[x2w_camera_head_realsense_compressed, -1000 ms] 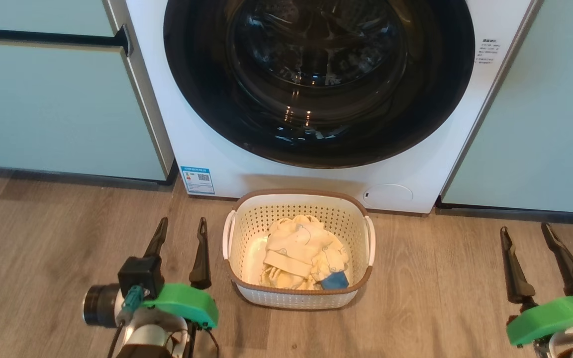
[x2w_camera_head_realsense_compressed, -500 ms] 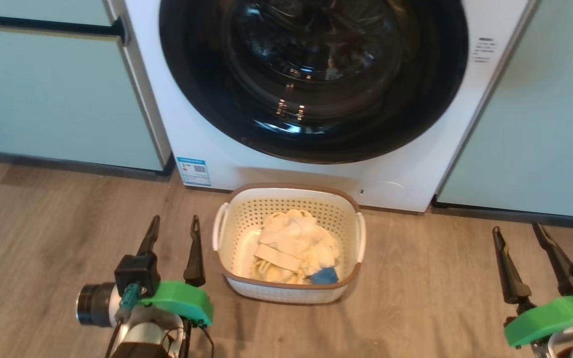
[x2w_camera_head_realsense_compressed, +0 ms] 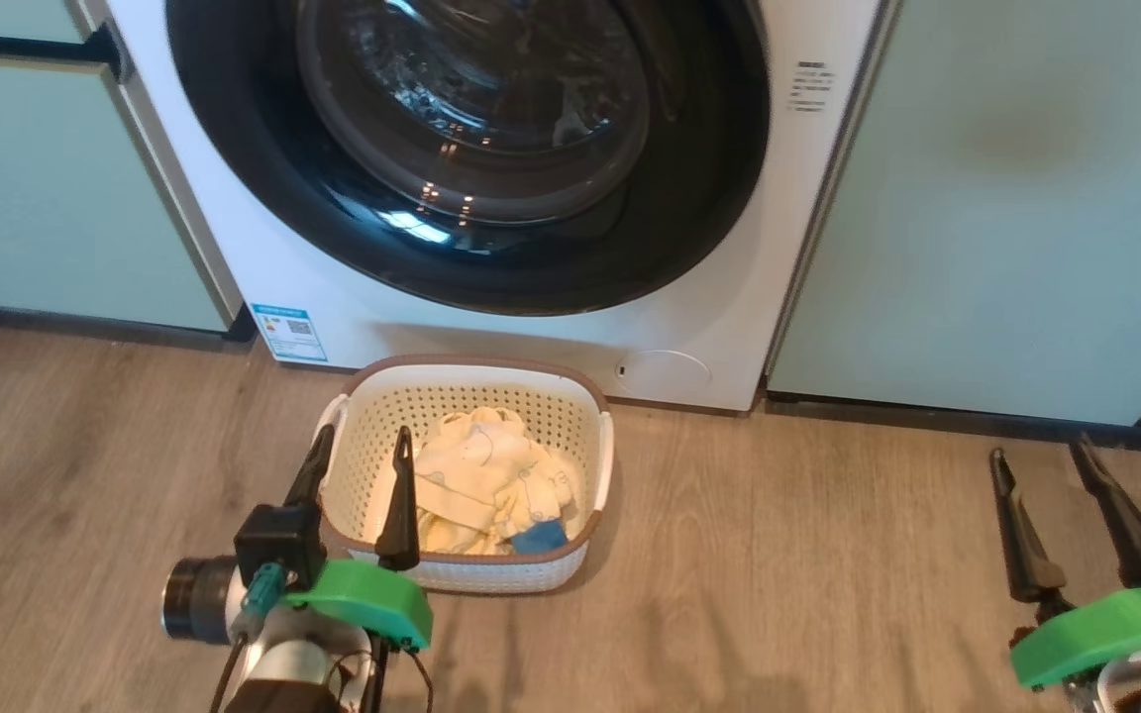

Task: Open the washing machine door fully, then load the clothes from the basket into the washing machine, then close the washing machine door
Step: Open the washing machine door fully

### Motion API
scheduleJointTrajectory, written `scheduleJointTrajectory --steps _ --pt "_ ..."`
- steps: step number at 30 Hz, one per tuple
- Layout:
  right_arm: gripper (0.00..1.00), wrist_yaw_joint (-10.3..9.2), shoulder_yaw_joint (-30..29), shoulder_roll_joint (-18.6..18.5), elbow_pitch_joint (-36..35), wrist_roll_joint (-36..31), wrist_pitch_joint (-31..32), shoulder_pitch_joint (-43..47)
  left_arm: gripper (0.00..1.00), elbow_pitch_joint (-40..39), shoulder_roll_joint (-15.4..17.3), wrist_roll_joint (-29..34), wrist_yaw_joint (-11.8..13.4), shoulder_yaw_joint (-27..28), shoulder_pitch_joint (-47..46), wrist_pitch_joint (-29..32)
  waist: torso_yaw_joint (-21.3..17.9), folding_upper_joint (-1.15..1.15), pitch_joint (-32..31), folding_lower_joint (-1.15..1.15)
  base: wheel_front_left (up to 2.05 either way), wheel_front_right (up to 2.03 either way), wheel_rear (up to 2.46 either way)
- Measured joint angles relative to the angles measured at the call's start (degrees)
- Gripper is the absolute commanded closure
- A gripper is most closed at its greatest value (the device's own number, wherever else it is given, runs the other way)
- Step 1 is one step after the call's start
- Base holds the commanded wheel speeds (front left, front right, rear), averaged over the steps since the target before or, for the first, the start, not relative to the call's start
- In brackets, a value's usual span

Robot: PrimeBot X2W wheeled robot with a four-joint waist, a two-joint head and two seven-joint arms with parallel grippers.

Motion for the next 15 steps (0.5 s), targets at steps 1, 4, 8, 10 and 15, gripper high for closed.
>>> scheduleJointTrajectory --steps 1,4,8,10,15 --pt "0.00 0.00 -0.1 0.0 0.0 0.0 0.0 0.0 0.00 -0.1 0.0 0.0 0.0 0.0 0.0 0.0 0.0 0.00 0.0 0.00 0.91 0.91 -1.82" --pt "0.00 0.00 -0.4 -0.2 0.0 0.0 0.0 0.0 0.00 -0.7 -0.4 0.0 0.0 -0.2 0.0 0.0 -0.1 0.00 0.1 0.00 0.75 0.75 -1.51" --pt "0.00 0.00 -0.3 -0.1 -0.1 0.0 0.0 -0.4 0.00 -0.7 -0.2 0.0 -0.1 -0.1 0.0 0.0 -0.1 0.00 0.2 0.00 0.48 0.48 -0.96" --pt "0.00 0.00 -0.3 -0.1 -0.1 0.0 0.0 -0.8 0.00 -0.7 -0.2 0.0 -0.1 -0.1 0.0 0.0 -0.1 0.00 0.2 0.00 0.24 0.24 -0.48" --pt "0.00 0.00 -0.3 -0.1 -0.3 0.0 0.0 -0.7 0.00 -0.7 -0.2 0.0 -0.1 -0.1 0.0 0.0 -0.1 0.00 0.4 0.00 0.03 0.03 -0.07"
